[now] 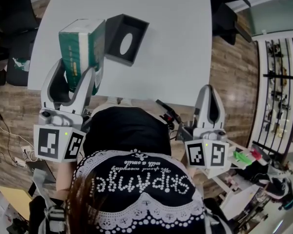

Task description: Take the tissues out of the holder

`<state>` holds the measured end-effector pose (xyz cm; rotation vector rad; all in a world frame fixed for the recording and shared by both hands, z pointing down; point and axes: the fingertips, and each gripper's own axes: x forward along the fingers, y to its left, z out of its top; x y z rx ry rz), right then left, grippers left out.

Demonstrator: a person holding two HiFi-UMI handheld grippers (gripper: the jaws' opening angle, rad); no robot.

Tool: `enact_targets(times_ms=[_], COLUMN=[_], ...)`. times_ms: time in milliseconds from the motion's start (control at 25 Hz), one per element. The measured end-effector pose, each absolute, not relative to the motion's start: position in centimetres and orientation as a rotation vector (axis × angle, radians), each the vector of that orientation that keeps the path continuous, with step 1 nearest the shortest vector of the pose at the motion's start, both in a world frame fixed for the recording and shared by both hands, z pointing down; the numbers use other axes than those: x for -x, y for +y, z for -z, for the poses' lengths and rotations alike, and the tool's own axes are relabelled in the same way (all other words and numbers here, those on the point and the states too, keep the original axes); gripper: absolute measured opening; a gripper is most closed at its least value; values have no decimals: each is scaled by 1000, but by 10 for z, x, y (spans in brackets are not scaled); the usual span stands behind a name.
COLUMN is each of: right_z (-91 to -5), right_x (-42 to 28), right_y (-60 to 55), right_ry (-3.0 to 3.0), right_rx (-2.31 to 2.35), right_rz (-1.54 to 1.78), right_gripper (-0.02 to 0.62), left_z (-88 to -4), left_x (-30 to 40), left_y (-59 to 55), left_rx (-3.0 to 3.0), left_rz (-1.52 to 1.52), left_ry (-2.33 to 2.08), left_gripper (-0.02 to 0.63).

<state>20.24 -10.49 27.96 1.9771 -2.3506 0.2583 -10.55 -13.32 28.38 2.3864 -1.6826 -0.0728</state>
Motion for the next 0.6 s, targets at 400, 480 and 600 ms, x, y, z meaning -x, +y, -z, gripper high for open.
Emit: enact_targets(times_ms=[400,480,600], right_z=[-282,-282,-282], right_x=[-201,-201,-202], right_y=[-106,-107,-107], right_ry=[-2353,-2352,-2349], right_rx=[-1966,-1967,-1968], right_rz=[-268,-269,-270], right_gripper=[37,37,37], left_z=[-283,-282,-281], left_x=[107,107,107], left_y=[-134,-134,-134], left_rx=[-2383,-2383,-2385], left_rz=[70,71,76], left_ry=[-1689,-1693,-1695], left_gripper=[310,310,310])
